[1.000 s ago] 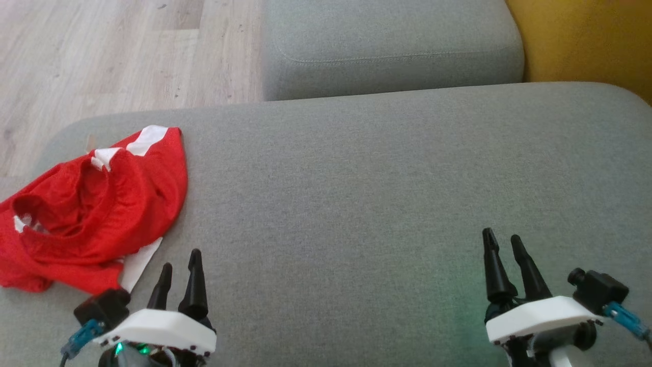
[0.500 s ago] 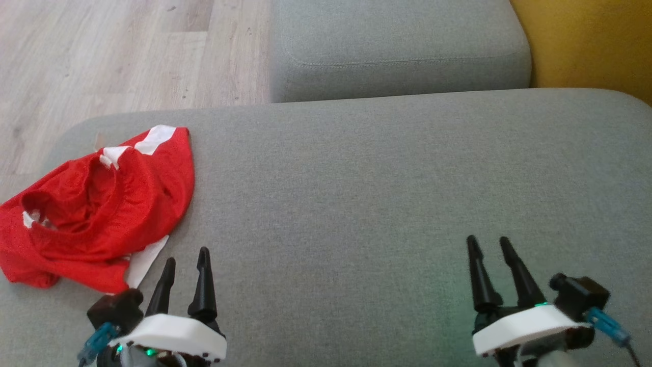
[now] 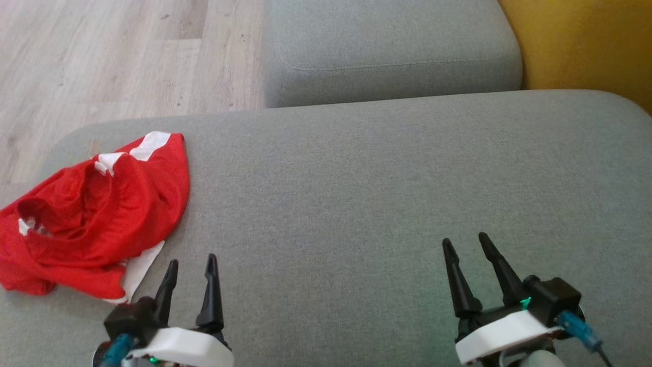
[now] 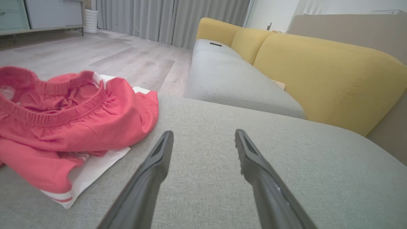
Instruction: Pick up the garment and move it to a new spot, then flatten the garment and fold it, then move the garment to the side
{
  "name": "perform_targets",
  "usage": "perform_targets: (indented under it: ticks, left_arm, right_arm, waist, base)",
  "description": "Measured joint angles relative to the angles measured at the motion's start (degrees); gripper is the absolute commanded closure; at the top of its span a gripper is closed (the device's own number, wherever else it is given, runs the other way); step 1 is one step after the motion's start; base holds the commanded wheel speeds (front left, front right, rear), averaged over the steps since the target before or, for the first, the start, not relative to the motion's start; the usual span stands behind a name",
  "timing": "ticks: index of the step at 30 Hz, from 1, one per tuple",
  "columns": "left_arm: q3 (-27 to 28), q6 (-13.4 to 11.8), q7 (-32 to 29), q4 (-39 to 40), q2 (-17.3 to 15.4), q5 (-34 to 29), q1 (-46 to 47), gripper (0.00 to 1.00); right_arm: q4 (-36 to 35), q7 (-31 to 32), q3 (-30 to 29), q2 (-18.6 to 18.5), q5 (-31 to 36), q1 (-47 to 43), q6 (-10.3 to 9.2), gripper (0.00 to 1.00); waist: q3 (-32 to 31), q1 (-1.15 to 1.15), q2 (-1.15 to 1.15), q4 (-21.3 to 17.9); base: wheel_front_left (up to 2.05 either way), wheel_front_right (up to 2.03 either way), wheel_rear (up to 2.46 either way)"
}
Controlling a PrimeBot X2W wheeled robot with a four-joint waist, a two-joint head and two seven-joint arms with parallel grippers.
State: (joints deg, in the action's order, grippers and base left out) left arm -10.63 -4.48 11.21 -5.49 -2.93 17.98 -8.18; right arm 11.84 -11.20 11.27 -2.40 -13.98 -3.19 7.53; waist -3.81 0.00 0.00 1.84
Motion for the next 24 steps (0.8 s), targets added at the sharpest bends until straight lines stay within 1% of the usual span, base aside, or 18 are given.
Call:
perform_targets:
  ticks: [13,18,21,24]
  left_arm:
    - [-1.96,-0.67,2.34,2.23,-0.02,-9.09,-0.52,0.0]
    - [-3.26,-1.64,3.02,2.93,-0.08,-12.54,-1.26,0.0]
    - [-3.41,-1.66,3.08,3.15,-0.08,-13.13,-1.26,0.0]
    - [-3.28,-2.1,3.08,3.15,-0.08,-13.12,-1.24,0.0]
  right_arm:
    - [-1.07,-2.0,1.89,-0.03,9.87,-1.36,0.0,0.0]
    - [-1.75,-3.02,2.02,-0.04,13.55,-1.36,0.0,0.0]
    - [-1.86,-3.03,0.74,-0.04,13.65,-1.42,0.0,0.0]
    - [-1.75,-3.03,-1.29,-0.04,11.1,-1.72,0.0,0.0]
  waist:
    - [-0.99,0.0,0.0,0.05]
    - [-0.74,0.0,0.0,0.4]
    - [-0.51,0.0,0.0,0.65]
    - [-0.32,0.0,0.0,0.96]
  base:
    - [0.0,0.0,0.0]
    - [0.0,0.0,0.0]
    - [0.0,0.0,0.0]
    - [0.0,0.0,0.0]
